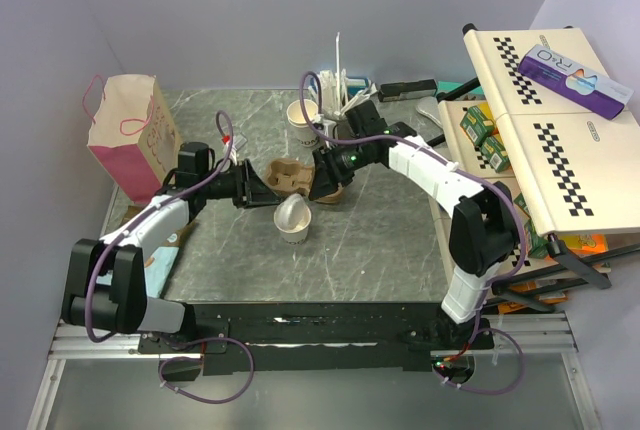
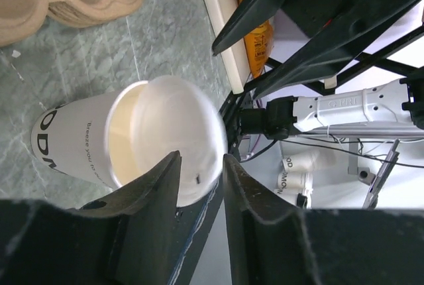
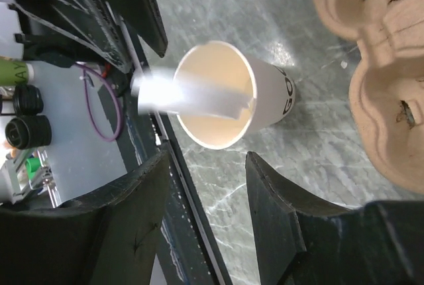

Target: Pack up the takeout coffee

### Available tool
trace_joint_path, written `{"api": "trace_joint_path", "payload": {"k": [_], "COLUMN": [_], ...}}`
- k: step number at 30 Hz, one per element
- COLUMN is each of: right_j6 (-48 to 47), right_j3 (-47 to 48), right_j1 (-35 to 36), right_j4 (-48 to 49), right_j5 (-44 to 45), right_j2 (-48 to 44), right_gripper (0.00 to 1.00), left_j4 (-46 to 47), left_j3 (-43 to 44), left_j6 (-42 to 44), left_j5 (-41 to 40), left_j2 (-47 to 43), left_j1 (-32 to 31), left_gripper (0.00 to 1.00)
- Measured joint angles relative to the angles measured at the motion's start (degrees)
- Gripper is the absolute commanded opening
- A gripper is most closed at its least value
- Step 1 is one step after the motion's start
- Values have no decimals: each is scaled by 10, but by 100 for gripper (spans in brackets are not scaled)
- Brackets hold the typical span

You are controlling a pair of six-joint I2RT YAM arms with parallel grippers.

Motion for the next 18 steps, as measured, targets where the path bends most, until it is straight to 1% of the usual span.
{"api": "trace_joint_path", "payload": {"k": [7,12,15,18], "right_j6": [5,9,12,-1], "right_j3": [-12,-30,-38,-53], "right_j1": [5,5,5,5], "right_j4": [15,26,31,42], "right_j5": [18,19,23,42], "right_j2": [7,7,7,-2], "right_gripper": [57,57,57,57], "left_j4": [0,-14,-67,-141], "left_j3": [0,2,29,85], "left_j6": [-7,6,57,150], "left_j5": [-3,-12,-19,-39], "left_j2": [21,34,34,32], "left_j1": [0,0,0,-5], "left_gripper": [41,48,54,57]}}
